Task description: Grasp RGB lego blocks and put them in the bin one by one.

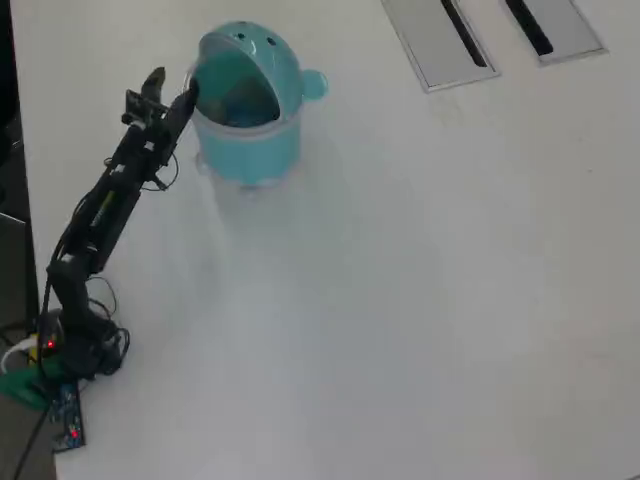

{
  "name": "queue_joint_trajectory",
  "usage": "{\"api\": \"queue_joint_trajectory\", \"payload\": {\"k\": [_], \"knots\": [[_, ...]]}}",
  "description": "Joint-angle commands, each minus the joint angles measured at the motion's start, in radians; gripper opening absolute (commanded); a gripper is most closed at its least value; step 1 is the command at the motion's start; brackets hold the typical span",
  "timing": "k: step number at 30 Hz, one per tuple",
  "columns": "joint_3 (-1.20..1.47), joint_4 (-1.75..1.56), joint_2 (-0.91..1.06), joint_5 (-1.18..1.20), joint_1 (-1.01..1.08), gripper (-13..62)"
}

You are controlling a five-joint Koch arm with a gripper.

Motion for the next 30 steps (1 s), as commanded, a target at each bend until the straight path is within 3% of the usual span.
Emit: {"api": "queue_joint_trajectory", "payload": {"k": [1,30], "knots": [[-0.014,-0.089,0.078,0.006,0.012,26.3],[0.38,-0.31,0.367,0.129,0.052,26.4]]}}
